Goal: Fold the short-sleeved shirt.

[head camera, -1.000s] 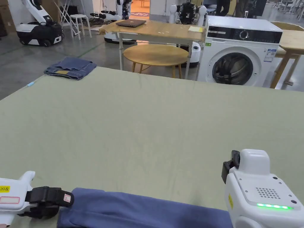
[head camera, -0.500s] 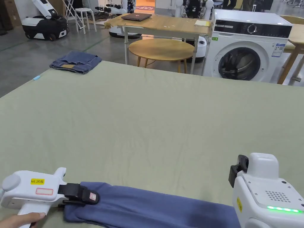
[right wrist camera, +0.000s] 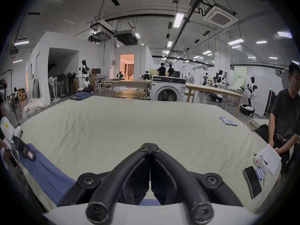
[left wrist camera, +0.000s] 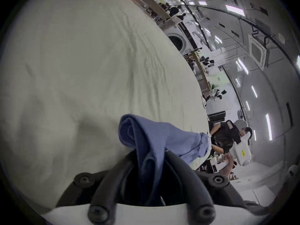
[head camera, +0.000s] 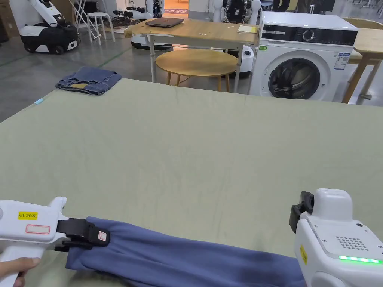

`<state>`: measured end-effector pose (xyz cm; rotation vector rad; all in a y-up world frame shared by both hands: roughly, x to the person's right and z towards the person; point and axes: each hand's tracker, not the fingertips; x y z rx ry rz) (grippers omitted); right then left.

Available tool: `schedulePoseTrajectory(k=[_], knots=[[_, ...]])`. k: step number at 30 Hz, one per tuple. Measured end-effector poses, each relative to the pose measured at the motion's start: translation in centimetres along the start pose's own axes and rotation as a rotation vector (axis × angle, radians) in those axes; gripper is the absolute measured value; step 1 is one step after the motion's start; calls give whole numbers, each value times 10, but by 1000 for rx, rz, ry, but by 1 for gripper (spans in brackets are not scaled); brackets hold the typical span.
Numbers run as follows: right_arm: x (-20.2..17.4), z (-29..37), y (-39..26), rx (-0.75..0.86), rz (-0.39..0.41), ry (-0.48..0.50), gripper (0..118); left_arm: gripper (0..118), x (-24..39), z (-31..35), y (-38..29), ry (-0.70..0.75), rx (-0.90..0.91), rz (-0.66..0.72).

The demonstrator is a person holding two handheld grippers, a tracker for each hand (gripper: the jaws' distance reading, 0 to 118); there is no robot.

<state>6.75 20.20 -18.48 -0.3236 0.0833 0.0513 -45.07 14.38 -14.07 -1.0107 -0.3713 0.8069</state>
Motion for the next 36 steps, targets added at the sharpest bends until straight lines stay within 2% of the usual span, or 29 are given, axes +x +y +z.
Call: schedulePoseTrajectory(k=[10,16,22,26,30,36], knots=[[-6,0,1,1,4,23,0,5,17,70,18,198,46,-10],[-10,0,1,5,4,36,0,5,47,63,10,146,33,-11],[-6,0,-2,1,-5,41,0,5,97,16,2,-32,-30,-65],[1,-1,-4,-8,-24,29,0,5,125,-31,-4,-50,-103,-93],[8,-1,-8,-20,-29,16,0,5,139,-85,-11,-28,-173,-81],[15,1,-12,-34,-37,-5,0,5,136,-161,-20,149,-241,-65]])
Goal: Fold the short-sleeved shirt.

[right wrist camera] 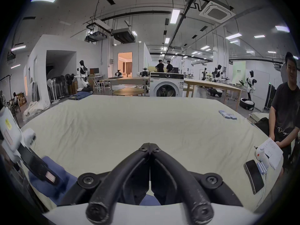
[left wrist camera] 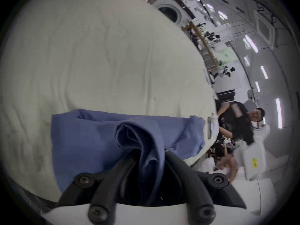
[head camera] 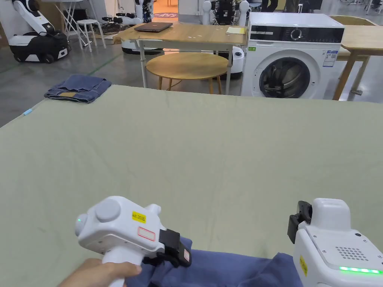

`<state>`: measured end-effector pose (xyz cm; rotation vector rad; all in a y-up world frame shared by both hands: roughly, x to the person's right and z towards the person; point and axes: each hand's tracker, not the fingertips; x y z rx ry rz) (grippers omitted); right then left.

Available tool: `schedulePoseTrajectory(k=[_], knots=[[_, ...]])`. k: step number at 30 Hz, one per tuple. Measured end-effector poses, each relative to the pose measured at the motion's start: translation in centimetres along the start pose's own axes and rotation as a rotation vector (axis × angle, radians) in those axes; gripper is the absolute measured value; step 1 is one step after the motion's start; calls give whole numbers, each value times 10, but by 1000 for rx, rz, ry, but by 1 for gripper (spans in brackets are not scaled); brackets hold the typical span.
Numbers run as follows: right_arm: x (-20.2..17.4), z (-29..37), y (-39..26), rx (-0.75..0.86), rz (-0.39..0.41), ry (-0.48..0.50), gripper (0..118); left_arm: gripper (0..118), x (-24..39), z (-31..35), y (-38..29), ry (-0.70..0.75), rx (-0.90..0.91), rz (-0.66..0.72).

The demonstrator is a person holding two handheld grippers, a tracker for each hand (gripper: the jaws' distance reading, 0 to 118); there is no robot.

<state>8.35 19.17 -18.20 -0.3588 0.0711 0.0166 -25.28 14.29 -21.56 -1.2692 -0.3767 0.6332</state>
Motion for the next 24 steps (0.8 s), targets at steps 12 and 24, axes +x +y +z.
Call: schedulePoseTrajectory(k=[12,24], knots=[[6,-2,-4,-25,-11,-4,0,51,24,-8,-8,21,-5,-66],[6,-1,-4,-30,-6,7,0,12,8,43,-16,-23,147,-123]])
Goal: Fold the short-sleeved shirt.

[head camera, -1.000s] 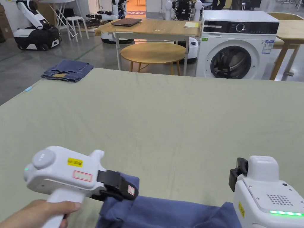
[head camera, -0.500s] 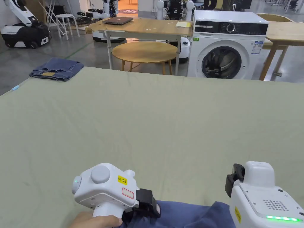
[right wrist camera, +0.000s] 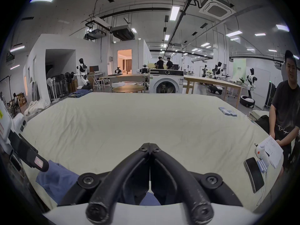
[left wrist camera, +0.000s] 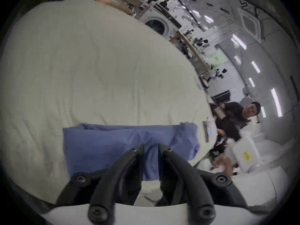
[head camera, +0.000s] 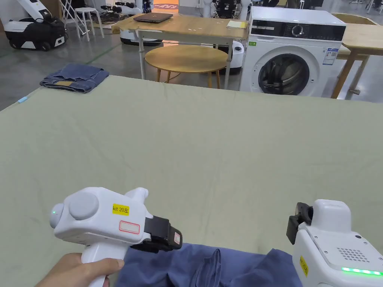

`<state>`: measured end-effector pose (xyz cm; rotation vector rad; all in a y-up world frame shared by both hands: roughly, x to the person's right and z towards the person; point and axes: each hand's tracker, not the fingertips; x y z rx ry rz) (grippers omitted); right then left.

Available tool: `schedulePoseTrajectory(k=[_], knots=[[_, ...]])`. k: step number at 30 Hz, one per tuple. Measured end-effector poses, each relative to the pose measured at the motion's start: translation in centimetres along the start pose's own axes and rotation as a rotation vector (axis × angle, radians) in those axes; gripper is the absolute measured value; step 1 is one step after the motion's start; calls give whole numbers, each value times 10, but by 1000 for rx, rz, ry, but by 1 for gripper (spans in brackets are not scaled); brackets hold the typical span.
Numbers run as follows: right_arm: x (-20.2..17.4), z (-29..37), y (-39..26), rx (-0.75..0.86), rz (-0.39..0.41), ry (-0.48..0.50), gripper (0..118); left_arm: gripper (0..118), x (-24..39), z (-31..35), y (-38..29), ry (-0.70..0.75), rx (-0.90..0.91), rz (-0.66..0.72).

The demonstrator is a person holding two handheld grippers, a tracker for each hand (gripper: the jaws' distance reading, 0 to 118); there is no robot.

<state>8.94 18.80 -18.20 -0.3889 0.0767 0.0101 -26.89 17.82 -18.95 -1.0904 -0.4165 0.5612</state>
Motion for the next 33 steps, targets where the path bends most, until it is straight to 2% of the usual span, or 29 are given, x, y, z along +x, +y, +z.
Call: schedulePoseTrajectory(k=[3,8,11,14,19,23,28,33], knots=[[-1,-1,0,-4,-1,4,0,9,-9,-26,-7,68,-86,-14],[-2,0,-1,-8,4,7,0,6,-14,-58,-28,-136,-200,-5],[1,0,-2,-10,-8,25,0,6,-7,-76,-41,-186,-244,-37],[2,0,-3,-17,-20,31,0,6,-4,-98,-49,-155,-250,-53],[5,2,-1,-12,-28,30,0,5,-13,-106,-47,-230,-197,52],[5,2,-1,-12,-25,27,0,5,-3,-113,-47,-218,-200,25],[7,5,0,0,-27,21,0,5,-3,-93,-40,-222,-192,34],[8,10,5,48,-20,8,0,5,-23,-24,-21,-240,-34,38]])
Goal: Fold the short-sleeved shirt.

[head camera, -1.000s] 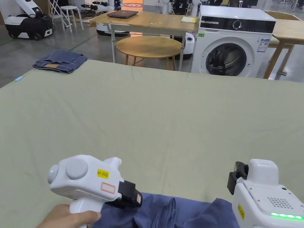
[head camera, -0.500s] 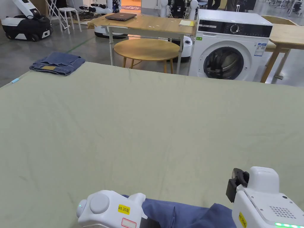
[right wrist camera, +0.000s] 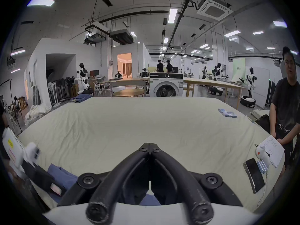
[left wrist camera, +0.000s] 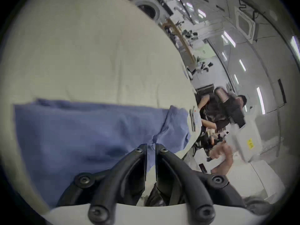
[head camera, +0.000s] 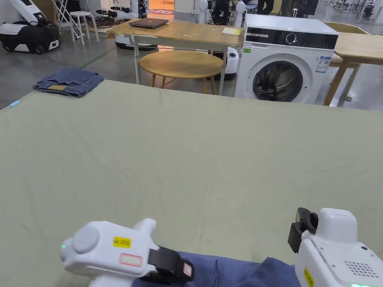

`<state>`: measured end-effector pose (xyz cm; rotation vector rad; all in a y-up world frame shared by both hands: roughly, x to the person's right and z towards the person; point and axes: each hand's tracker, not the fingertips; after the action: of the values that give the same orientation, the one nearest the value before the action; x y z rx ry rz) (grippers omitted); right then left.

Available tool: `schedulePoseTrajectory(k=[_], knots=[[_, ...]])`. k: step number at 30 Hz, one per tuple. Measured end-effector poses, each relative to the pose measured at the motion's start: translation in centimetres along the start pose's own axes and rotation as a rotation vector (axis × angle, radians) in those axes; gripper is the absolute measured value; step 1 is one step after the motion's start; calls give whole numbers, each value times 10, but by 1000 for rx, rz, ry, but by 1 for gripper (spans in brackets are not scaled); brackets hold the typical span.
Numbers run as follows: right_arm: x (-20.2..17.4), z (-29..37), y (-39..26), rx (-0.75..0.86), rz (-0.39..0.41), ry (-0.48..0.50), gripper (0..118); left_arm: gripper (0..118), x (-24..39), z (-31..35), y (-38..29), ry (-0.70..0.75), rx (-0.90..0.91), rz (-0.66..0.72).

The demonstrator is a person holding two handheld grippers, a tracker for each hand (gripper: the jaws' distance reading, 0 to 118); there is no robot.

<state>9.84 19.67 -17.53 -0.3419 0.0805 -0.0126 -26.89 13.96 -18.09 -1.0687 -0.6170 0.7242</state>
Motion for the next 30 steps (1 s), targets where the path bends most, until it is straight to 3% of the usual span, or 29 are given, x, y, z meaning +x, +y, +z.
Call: schedulePoseTrajectory(k=[4,5,8,9,10,11,17,20,24,25,26,27,30], knots=[[0,4,4,37,2,-3,0,5,-25,61,9,87,130,5],[-1,5,4,48,6,-5,0,11,-33,71,8,97,148,21],[-3,6,4,68,15,-5,0,44,-56,92,-2,93,158,78],[-4,6,4,72,15,-3,0,43,-64,93,-5,93,154,87],[-5,6,4,74,15,1,0,50,-73,94,-8,84,155,97],[-5,5,4,70,16,1,0,69,-81,92,-12,83,145,103],[-10,1,1,38,6,23,0,68,-108,55,-31,-39,44,101],[-11,2,-2,30,15,25,0,68,-117,44,-36,-176,92,117],[-9,1,-6,18,16,27,0,66,-136,28,-30,-240,86,168],[-9,1,-6,15,12,26,0,60,-135,25,-29,-227,89,159],[-8,1,-6,13,4,26,0,43,-134,24,-27,-145,96,151],[-7,1,-7,13,-4,27,0,12,-134,21,-26,-51,83,144],[-6,3,-7,12,-17,25,0,6,-132,27,-29,-107,108,156]])
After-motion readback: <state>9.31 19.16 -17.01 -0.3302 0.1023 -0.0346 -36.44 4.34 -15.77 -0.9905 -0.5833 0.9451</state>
